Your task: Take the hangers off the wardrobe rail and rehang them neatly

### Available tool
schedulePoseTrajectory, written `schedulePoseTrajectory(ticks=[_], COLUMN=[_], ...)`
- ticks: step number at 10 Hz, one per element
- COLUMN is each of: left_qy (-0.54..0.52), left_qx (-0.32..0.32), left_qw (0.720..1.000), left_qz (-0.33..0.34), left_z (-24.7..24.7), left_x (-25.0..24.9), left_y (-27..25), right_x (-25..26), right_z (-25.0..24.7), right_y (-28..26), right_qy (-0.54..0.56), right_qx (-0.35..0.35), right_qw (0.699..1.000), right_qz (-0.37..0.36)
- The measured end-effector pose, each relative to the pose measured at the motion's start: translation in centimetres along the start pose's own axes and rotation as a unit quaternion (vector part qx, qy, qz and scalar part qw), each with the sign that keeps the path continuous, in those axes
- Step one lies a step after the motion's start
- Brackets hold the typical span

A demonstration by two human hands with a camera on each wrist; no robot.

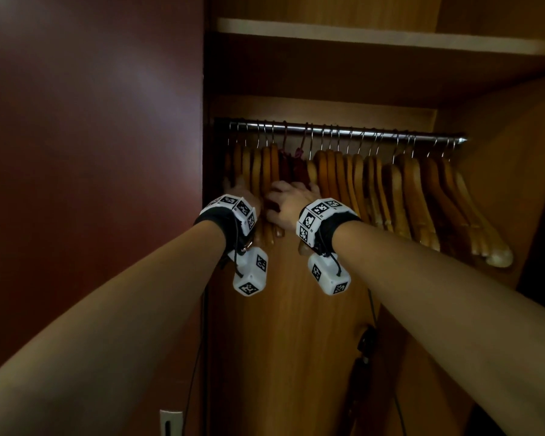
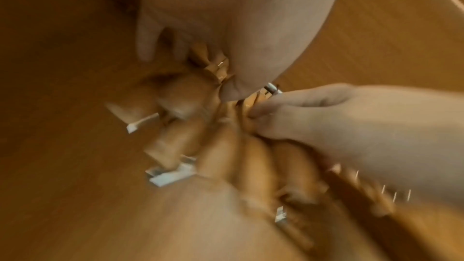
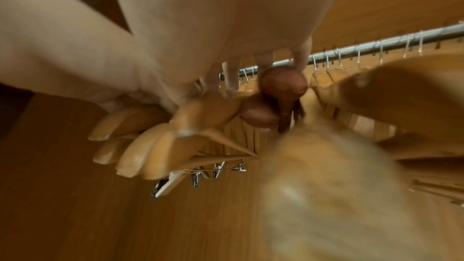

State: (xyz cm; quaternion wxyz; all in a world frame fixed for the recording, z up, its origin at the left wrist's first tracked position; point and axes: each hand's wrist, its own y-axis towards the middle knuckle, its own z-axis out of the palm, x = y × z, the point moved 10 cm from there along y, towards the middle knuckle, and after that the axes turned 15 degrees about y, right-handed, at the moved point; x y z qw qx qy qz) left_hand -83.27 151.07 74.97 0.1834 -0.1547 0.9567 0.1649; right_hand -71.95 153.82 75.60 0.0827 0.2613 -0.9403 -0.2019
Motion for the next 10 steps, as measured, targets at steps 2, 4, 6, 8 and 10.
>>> schedulePoseTrajectory(ticks=[2, 4, 6, 8, 10], left_qy=[0.199, 0.228, 0.118, 0.117, 0.067], left_qx=[0.051, 0.0, -0.023, -0.067, -0.12], left_qw=[0.976, 0.969, 0.983, 0.974, 0.965], left_qz=[0.064, 0.101, 0.136, 0.181, 0.222], left_z=[2.1, 1.8, 2.0, 1.1, -3.2], left_x=[-0.5, -1.2, -1.8, -4.4, -7.2], left_y=[0.6, 0.9, 0.2, -2.6, -8.2], right_x=[-1.3, -2.2, -2.0, -2.2, -2.1], right_z=[-0.3, 0.2, 0.1, -2.8, -6.6], right_y=[-0.5, -1.1, -2.8, -5.8, -9.6], right_qy=[-0.026, -0.012, 0.073, 0.086, 0.061], right_qx=[-0.02, -0.015, -0.023, -0.05, -0.05], right_qw=[0.999, 0.999, 0.997, 0.994, 0.996], right_qz=[0.022, 0.038, -0.012, -0.039, -0.028])
